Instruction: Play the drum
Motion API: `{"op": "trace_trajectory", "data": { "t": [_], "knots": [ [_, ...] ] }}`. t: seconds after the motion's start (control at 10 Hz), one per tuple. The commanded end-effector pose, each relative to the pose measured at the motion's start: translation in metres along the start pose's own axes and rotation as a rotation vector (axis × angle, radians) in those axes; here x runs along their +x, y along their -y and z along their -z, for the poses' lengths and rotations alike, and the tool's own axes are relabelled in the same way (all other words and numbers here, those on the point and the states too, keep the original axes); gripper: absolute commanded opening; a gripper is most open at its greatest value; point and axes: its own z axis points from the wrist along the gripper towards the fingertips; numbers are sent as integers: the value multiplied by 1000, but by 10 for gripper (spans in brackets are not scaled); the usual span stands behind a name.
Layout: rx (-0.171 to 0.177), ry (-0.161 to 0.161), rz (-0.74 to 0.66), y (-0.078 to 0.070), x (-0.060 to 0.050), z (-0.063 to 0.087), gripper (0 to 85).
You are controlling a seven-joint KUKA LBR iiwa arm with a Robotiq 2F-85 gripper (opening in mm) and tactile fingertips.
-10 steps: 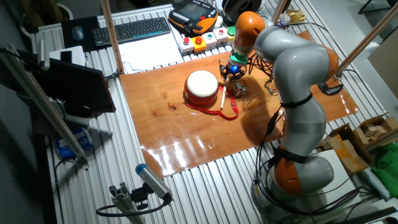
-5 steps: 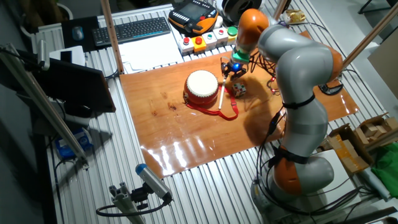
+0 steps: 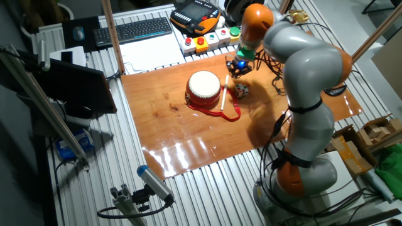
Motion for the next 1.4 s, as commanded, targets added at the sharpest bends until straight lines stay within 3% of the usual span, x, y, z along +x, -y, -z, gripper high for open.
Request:
{"op": "trace_trajectory", "data": {
  "t": [0.0, 0.2, 0.6, 0.9, 1.3],
  "knots": [
    [-6, 11, 8, 1, 7, 75, 7],
    [-7, 35, 26, 7, 23, 104, 7],
    [5, 53, 77, 7, 55, 128, 7],
    [40, 65, 176, 13, 63, 134, 7],
    [87, 83, 311, 19, 64, 140, 7]
  ]
}}
